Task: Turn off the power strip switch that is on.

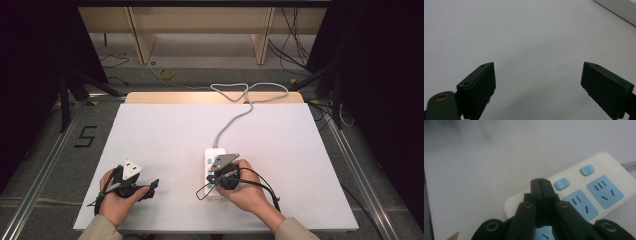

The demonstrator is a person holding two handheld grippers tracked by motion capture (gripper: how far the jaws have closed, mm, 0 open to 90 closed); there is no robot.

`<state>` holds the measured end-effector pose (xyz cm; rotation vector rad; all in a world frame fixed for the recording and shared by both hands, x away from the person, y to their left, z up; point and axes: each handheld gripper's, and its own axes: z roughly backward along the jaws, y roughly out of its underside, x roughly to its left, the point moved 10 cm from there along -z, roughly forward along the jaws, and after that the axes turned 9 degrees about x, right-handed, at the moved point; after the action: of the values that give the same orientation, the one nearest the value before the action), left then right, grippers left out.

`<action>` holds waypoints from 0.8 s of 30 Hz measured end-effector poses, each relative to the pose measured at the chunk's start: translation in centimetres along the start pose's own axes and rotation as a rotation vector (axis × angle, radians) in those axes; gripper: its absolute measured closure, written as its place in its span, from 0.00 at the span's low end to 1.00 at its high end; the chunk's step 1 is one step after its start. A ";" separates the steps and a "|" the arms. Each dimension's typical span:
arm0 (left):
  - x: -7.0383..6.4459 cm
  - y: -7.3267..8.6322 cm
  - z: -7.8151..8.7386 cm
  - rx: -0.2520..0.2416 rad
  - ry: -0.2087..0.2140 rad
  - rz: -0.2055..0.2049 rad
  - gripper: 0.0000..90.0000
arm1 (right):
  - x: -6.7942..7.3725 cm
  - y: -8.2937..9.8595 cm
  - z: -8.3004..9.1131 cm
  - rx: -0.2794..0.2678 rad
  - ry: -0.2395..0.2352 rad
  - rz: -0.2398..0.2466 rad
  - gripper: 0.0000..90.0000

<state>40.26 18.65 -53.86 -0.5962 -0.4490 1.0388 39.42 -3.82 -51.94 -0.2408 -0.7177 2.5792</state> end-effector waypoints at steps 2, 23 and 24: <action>0.0 0.0 0.0 0.002 0.000 -0.002 0.14 | 0.0 0.0 -0.1 0.002 0.000 -0.003 1.00; 0.0 0.0 0.0 0.003 0.000 -0.001 0.14 | 0.4 0.3 -1.2 0.032 -0.019 0.010 1.00; 0.0 0.1 0.0 0.004 0.000 -0.003 0.14 | 0.5 0.2 -1.3 0.030 -0.020 0.001 1.00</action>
<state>40.24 18.68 -53.90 -0.5917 -0.4474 1.0372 39.28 -3.20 -53.17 -0.2066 -0.6851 2.5945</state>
